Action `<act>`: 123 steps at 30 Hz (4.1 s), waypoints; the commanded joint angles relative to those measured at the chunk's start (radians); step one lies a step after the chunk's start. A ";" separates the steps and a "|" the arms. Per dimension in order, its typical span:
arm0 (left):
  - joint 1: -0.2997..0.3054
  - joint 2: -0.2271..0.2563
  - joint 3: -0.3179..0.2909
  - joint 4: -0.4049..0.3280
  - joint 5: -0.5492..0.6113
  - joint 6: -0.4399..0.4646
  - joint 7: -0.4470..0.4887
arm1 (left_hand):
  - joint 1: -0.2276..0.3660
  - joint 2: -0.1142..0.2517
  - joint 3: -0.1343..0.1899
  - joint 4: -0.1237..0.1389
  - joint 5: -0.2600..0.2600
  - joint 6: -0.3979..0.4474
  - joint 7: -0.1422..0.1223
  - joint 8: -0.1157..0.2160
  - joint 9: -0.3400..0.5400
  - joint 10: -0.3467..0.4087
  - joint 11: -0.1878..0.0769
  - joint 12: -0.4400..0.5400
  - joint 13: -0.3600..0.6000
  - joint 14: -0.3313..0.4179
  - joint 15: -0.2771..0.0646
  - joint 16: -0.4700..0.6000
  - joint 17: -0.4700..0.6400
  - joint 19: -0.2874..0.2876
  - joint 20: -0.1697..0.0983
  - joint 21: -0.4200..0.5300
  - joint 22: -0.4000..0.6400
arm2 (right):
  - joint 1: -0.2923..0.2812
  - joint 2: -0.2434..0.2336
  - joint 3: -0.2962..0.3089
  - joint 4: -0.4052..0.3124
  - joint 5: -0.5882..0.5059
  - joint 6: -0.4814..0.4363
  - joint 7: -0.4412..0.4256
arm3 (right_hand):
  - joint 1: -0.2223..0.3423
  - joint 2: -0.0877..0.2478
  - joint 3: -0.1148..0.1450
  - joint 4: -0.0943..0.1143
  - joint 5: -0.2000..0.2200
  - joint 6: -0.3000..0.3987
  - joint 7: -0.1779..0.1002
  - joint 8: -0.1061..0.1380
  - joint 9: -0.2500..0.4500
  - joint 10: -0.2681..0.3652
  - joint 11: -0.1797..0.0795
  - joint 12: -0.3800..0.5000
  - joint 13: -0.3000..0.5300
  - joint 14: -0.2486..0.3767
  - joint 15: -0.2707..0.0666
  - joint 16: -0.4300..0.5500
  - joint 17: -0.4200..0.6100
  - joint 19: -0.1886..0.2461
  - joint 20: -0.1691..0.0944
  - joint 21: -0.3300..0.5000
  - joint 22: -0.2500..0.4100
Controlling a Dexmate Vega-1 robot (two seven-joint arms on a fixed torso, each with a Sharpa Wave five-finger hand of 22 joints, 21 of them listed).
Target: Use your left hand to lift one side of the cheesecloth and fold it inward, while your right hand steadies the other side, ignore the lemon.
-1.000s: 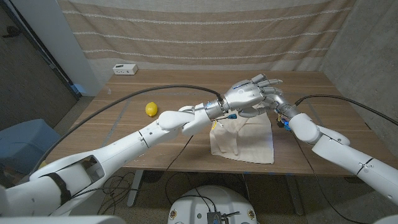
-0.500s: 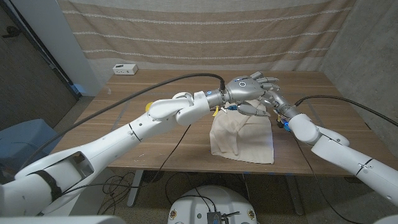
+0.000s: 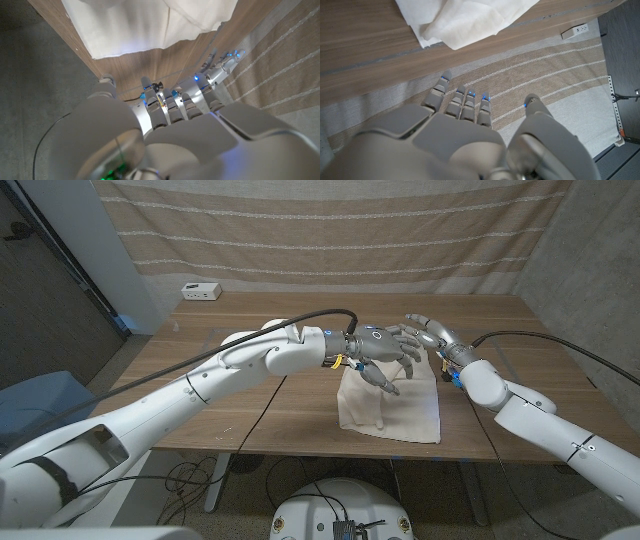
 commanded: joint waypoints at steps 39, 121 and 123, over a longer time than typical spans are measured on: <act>-0.005 0.012 0.030 0.087 0.341 -0.201 0.100 | 0.102 -0.062 -0.042 -0.074 0.055 -0.130 -0.051 -0.068 -0.035 -0.067 -0.032 0.002 -0.050 -0.048 -0.007 0.021 -0.069 -0.082 0.008 -0.049 0.006 | -0.116 0.011 0.045 -0.123 -0.029 -0.078 -0.109 | -0.005 0.016 0.004 -0.002 0.006 0.009 0.001 0.002 0.002 0.013 -0.001 0.002 0.002 0.017 -0.002 0.003 0.002 0.016 -0.029 0.009 -0.001; -0.305 -0.305 0.409 0.692 0.558 -0.078 1.413 | 0.314 0.140 -0.017 -0.066 -0.021 0.456 -0.040 0.222 0.039 0.267 -0.112 0.107 -0.075 0.249 -0.196 0.112 -0.034 0.189 -0.141 0.004 0.005 | -0.070 -0.068 0.084 -0.075 0.001 -0.016 -0.026 | 0.002 0.021 0.014 -0.022 0.005 0.005 0.000 0.000 0.002 0.004 -0.003 -0.003 0.002 0.020 -0.001 -0.001 0.000 0.030 0.016 0.011 -0.001; -0.323 -0.331 0.433 0.735 0.553 -0.083 1.440 | 0.313 0.137 -0.018 -0.066 -0.021 0.457 -0.041 0.222 0.037 0.267 -0.112 0.107 -0.074 0.249 -0.195 0.112 -0.034 0.191 -0.142 0.005 0.005 | -0.073 -0.071 0.088 -0.073 0.003 -0.010 -0.024 | 0.002 0.021 0.015 -0.023 0.005 0.005 -0.001 0.000 0.002 0.004 -0.004 -0.003 0.002 0.020 -0.002 -0.001 0.000 0.029 0.016 0.011 -0.001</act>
